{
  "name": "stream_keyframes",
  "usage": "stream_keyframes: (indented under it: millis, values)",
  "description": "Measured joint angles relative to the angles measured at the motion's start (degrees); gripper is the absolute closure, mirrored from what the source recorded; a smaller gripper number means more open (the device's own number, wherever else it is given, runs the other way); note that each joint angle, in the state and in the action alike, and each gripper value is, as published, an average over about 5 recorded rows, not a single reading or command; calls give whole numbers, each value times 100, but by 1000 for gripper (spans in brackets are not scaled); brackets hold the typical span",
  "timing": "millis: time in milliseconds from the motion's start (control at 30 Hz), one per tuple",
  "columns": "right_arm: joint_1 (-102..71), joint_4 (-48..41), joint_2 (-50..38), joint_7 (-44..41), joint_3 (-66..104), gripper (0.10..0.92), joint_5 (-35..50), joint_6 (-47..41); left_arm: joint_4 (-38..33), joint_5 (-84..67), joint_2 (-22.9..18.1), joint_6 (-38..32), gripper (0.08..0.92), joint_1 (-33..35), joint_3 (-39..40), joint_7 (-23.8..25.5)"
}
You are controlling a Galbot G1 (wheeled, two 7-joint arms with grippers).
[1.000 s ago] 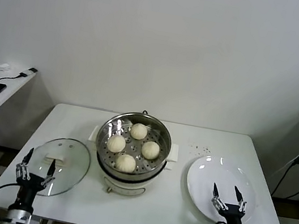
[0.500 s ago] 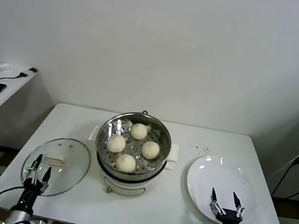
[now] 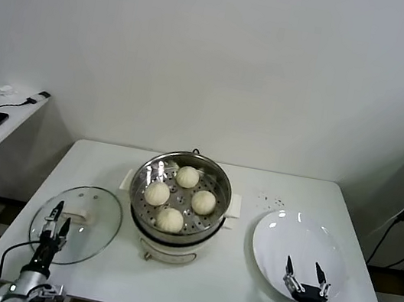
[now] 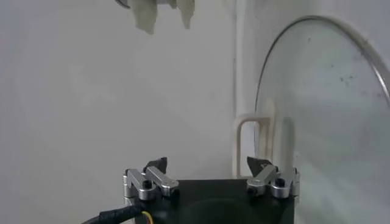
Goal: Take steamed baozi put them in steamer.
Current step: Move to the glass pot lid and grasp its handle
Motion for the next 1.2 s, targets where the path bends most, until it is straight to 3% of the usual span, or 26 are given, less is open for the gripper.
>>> stream_keyframes:
  millis: [333, 433, 1200]
  values:
    - [-39, -7, 26, 40, -32, 203, -32, 30, 288, 42, 116, 102, 180, -363, 131, 124]
    - [-47, -8, 28, 50, -48, 203, -38, 43, 365, 36, 135, 115, 215, -432, 158, 147]
    - [0, 81, -129, 228, -341, 202, -138, 61, 741, 61, -69, 260, 849, -641, 153, 185]
